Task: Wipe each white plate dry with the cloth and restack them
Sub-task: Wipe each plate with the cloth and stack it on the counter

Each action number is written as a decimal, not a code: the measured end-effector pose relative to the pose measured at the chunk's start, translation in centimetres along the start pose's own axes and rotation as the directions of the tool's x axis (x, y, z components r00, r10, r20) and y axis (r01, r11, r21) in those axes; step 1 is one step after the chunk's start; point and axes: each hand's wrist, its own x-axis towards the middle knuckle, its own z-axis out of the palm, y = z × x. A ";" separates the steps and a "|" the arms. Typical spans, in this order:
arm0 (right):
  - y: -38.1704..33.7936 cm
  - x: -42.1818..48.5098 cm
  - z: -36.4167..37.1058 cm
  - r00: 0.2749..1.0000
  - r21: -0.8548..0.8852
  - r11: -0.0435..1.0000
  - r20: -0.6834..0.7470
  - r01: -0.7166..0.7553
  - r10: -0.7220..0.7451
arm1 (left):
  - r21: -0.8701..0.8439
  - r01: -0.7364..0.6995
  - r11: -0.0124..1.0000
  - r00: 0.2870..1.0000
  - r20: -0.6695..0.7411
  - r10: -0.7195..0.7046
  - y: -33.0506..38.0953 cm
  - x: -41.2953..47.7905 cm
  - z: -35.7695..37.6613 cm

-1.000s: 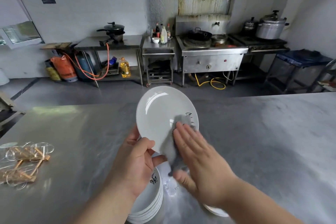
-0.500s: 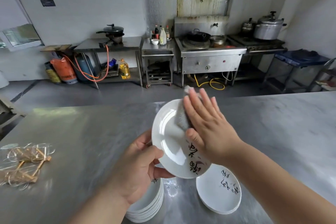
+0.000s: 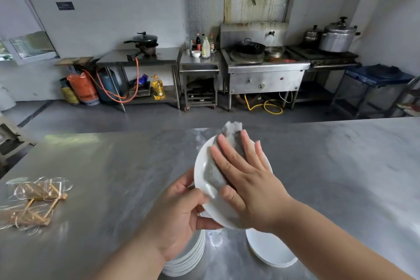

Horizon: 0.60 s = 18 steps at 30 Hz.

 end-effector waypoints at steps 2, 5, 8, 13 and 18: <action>-0.9 0.5 -0.1 0.999 0.064 0.997 -0.015 -0.044 0.045 | 0.009 -0.003 1.000 1.000 0.020 0.003 -0.2 0.2 0.5; -2.8 0.1 0.7 0.994 0.189 0.977 -0.056 0.098 -0.089 | -0.043 -0.035 0.998 0.999 0.020 0.036 0.0 0.6 0.2; -3.4 -0.8 1.2 0.982 0.205 0.960 -0.020 0.190 -0.190 | -0.274 -0.048 0.961 0.994 0.078 0.072 -0.4 0.7 -0.6; -2.2 -2.5 1.6 0.964 0.021 0.964 0.037 0.264 -0.265 | -0.399 0.007 0.917 0.996 -0.080 -0.043 -1.5 1.4 -1.2; 0.7 -3.2 0.6 0.991 -0.103 0.993 0.119 -0.057 0.069 | -0.273 -0.144 0.951 0.974 -0.212 0.086 -1.3 1.7 -1.4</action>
